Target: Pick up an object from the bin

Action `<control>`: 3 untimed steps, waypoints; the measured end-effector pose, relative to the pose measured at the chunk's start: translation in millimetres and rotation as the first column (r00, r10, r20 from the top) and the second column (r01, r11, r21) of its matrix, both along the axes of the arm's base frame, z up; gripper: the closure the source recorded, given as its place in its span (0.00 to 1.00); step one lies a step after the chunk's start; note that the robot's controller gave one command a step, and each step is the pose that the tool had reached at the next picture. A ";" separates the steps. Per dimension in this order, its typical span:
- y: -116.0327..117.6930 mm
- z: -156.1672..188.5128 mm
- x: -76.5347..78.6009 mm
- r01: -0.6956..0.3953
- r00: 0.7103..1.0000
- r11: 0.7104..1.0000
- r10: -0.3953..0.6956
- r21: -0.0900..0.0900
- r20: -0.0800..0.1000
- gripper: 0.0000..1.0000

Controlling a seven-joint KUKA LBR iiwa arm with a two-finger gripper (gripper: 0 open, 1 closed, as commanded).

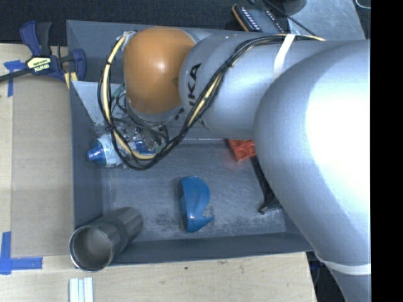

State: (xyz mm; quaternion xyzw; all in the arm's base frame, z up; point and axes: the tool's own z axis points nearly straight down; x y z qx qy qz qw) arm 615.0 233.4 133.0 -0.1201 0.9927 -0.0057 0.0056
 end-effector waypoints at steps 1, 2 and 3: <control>0.6 11.0 1.5 0.000 1.000 1.000 0.000 0.002 0.006 1.00; 0.5 14.5 1.3 0.000 1.000 1.000 0.000 0.002 0.005 1.00; 0.4 17.3 1.1 0.000 1.000 1.000 0.000 0.002 0.005 1.00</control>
Offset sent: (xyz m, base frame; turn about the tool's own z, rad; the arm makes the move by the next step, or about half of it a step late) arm -0.0002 0.0000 0.0048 0.0000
